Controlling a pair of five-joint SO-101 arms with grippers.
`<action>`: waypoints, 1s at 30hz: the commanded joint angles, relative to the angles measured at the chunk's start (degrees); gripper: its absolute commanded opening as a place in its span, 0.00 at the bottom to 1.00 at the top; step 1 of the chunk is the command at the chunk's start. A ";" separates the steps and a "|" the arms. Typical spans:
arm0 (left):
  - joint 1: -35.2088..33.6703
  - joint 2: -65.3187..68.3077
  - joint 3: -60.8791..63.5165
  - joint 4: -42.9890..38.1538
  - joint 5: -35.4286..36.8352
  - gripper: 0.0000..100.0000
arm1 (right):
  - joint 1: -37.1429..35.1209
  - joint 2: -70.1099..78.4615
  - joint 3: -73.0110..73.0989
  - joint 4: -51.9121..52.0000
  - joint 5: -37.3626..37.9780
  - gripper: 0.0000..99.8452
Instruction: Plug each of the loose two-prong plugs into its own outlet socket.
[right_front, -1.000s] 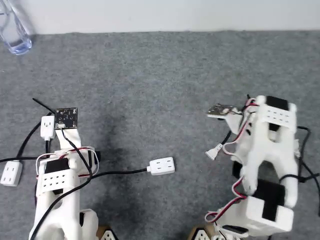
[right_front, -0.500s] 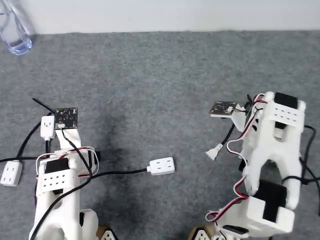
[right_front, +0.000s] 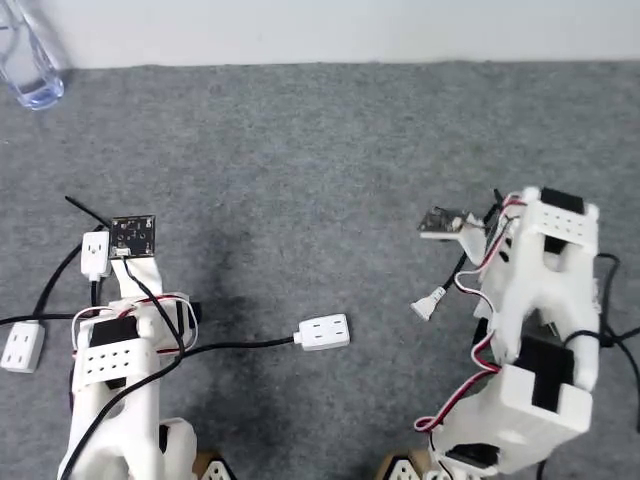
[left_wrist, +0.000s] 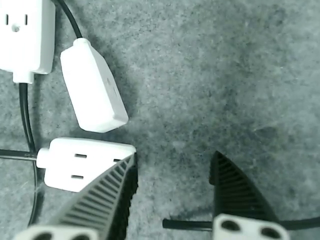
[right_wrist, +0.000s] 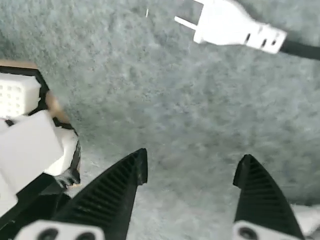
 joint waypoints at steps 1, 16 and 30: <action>0.35 -0.79 -0.22 -1.58 0.53 0.23 | -1.01 -0.40 -8.35 1.98 0.97 0.27; 0.35 -0.79 -0.22 -1.58 0.44 0.23 | -12.62 -0.22 -12.22 4.70 29.63 0.27; 0.44 -1.14 0.31 -1.58 0.44 0.23 | -12.18 1.36 -4.84 0.22 52.66 0.27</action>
